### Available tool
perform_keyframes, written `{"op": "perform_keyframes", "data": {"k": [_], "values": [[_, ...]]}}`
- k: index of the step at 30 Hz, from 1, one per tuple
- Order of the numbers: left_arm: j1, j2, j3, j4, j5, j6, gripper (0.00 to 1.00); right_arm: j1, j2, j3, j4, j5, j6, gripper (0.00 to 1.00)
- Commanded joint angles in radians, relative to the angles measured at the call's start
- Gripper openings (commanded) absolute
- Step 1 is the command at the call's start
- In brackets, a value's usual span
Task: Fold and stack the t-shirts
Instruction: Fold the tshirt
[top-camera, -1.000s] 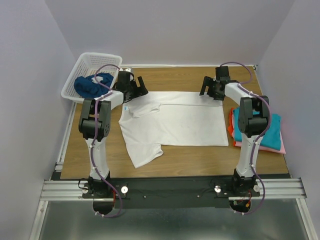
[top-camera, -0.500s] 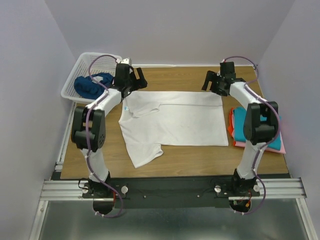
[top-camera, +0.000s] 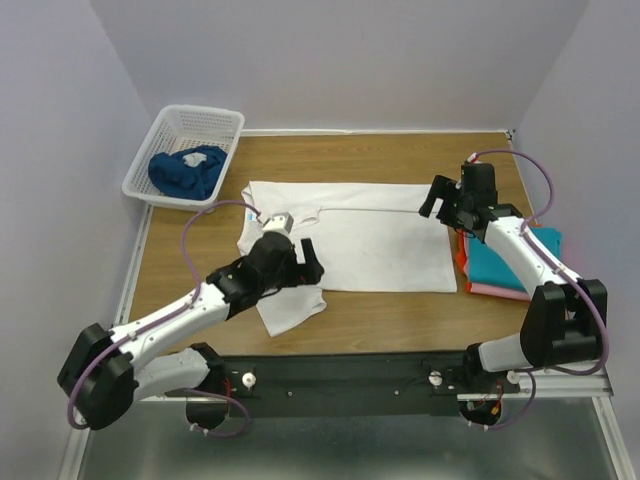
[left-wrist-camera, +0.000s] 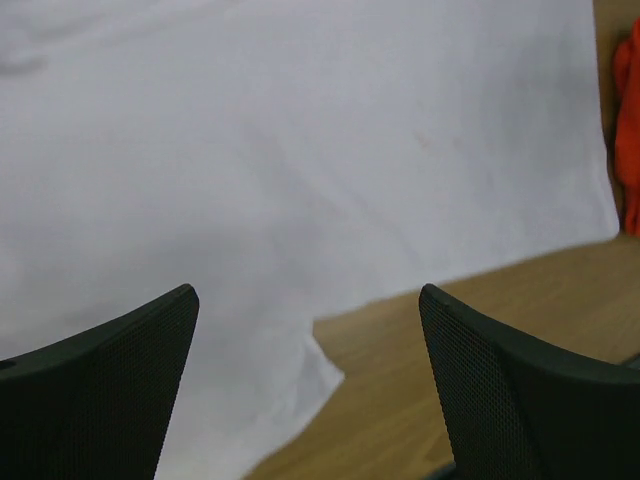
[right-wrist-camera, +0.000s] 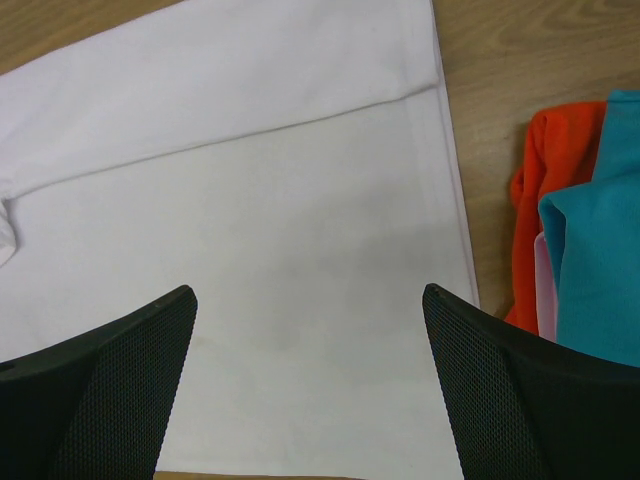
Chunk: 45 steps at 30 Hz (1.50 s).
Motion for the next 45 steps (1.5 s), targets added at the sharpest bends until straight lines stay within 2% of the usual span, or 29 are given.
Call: {"op": "perform_keyframes", "data": {"k": [1,4,6,12,16,21,28,30,31,32,37,40,41,42,43,45], "values": [[-0.164,-0.176,-0.131,-0.224,-0.064,-0.336,0.98,0.006,-0.051,-0.035,-0.007,0.024,0.018,1.0],[-0.245,-0.267,-0.225,-0.278,-0.038,-0.461,0.98,0.006,-0.056,-0.042,-0.009,0.013,0.012,1.0],[-0.256,-0.311,-0.266,-0.299,-0.032,-0.532,0.98,0.006,-0.052,-0.05,-0.007,0.021,0.012,1.0],[-0.256,-0.344,-0.297,-0.331,-0.022,-0.623,0.98,0.004,-0.034,-0.053,-0.009,0.036,0.007,1.0],[-0.256,-0.333,-0.305,-0.383,-0.028,-0.661,0.98,0.004,-0.029,-0.055,-0.009,0.049,0.007,1.0],[-0.256,-0.298,-0.306,-0.371,-0.028,-0.654,0.99,0.006,-0.017,-0.058,-0.009,0.055,0.007,1.0],[-0.256,-0.185,-0.276,-0.365,-0.116,-0.672,0.98,0.006,-0.01,-0.058,-0.009,0.064,0.004,1.0],[-0.256,-0.155,-0.262,-0.37,-0.142,-0.675,0.92,0.006,-0.005,-0.058,-0.009,0.064,0.004,1.0],[-0.256,-0.126,-0.251,-0.376,-0.153,-0.677,0.82,0.006,-0.003,-0.058,-0.009,0.064,0.004,1.0],[-0.256,-0.111,-0.245,-0.379,-0.154,-0.678,0.77,0.004,-0.003,-0.056,-0.009,0.064,0.004,1.0],[-0.255,-0.042,-0.213,-0.402,-0.182,-0.681,0.6,0.004,-0.022,-0.067,-0.009,0.076,0.004,1.0],[-0.253,-0.032,-0.198,-0.419,-0.206,-0.684,0.47,0.004,-0.034,-0.073,-0.009,0.082,0.005,1.0],[-0.253,-0.034,-0.196,-0.422,-0.208,-0.684,0.47,0.004,-0.034,-0.073,-0.009,0.084,0.005,1.0],[-0.253,-0.039,-0.197,-0.422,-0.211,-0.684,0.4,0.006,-0.04,-0.078,-0.009,0.082,0.008,1.0],[-0.253,-0.042,-0.198,-0.419,-0.213,-0.686,0.38,0.004,-0.045,-0.082,-0.009,0.082,0.01,1.0],[-0.252,-0.048,-0.204,-0.417,-0.214,-0.69,0.25,0.006,-0.059,-0.102,-0.009,0.085,0.019,1.0]]}}
